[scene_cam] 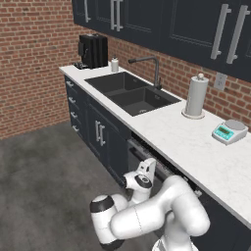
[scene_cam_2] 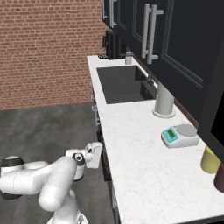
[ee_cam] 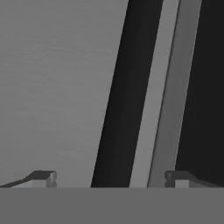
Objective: Pick up the cup and bowl from the counter, place them in the dishwasher, and close the dishwasher door.
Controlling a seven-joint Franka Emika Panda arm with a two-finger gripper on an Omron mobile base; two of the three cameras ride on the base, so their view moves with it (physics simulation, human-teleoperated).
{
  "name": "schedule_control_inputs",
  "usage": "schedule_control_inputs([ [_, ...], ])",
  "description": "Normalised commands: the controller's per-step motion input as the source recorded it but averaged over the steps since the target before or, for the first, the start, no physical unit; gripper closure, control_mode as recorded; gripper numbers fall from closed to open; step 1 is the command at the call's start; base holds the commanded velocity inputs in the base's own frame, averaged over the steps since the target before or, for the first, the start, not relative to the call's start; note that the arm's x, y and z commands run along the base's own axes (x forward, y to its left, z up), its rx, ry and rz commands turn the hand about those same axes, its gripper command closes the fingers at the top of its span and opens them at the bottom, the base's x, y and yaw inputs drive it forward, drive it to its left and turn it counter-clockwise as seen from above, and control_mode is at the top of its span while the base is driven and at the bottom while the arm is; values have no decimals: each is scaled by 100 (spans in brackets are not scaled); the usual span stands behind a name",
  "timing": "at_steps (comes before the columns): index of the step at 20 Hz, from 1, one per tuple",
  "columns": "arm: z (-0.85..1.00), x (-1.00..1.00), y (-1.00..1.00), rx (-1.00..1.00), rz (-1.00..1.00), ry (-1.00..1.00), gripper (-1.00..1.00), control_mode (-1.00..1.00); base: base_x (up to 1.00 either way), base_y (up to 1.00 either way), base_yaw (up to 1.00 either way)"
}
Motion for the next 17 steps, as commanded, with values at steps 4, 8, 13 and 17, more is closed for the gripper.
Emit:
schedule_control_inputs([
  [4,-82,26,-77,-5,-11,-18,-100,-100,0,0,0],
  [8,-92,17,-64,-6,-10,-25,-100,-100,0,0,0],
  [13,-86,13,-47,-5,-9,-39,-100,-100,0,0,0],
  [17,-79,37,-12,-7,-17,-58,-100,-100,0,0,0],
])
